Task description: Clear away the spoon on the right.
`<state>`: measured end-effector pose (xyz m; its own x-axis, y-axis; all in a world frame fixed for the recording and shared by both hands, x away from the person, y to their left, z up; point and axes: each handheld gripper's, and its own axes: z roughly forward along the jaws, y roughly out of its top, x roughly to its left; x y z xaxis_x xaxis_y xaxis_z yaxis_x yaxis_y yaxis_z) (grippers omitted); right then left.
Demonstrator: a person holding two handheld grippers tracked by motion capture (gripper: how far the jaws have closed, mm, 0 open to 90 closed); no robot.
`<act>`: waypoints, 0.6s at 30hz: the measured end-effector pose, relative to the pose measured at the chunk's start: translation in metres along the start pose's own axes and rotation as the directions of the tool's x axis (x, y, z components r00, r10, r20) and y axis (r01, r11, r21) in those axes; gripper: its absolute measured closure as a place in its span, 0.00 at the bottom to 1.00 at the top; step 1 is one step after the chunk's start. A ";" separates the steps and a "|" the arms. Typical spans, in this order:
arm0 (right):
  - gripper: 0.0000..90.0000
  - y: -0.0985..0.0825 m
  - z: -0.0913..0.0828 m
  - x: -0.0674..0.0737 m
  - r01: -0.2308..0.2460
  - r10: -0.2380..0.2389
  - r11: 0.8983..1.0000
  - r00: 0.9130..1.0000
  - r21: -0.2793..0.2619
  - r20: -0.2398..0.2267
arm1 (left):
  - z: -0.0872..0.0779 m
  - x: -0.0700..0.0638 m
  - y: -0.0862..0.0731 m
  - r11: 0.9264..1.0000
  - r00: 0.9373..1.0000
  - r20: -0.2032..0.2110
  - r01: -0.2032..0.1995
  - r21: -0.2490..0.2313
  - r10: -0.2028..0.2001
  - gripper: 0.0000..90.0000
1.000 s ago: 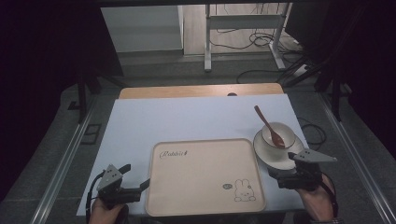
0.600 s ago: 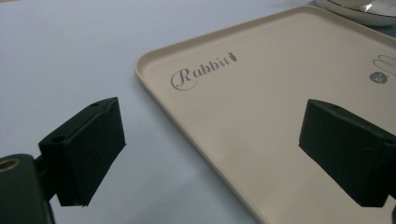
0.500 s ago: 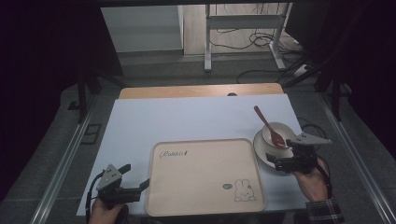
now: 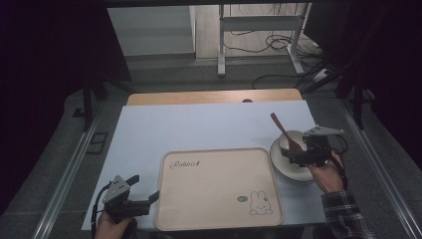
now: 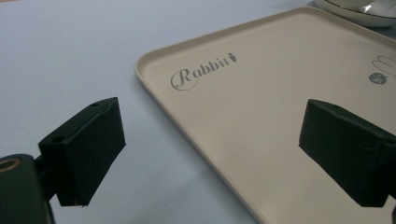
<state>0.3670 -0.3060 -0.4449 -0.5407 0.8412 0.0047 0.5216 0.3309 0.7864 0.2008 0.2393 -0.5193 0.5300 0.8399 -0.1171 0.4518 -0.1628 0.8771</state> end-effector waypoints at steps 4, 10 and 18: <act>0.00 0.009 0.010 -0.004 0.014 -0.015 1.000 1.000 0.023 0.021 | 0.000 0.000 0.000 1.000 1.000 0.000 0.000 0.000 0.000 0.07; 0.01 0.024 0.022 -0.009 0.012 -0.013 0.999 1.000 0.033 0.017 | 0.000 0.000 0.000 1.000 1.000 0.000 -0.002 0.000 0.002 0.07; 0.28 0.047 0.038 -0.017 0.026 -0.030 0.997 0.998 0.072 0.057 | 0.000 0.000 0.000 1.000 1.000 0.001 -0.003 -0.002 0.003 0.07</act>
<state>0.4260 -0.2886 -0.4319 -0.5177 0.8539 -0.0542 0.5537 0.3827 0.7395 0.2004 0.2392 -0.5193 0.5323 0.8387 -0.1150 0.4490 -0.1645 0.8782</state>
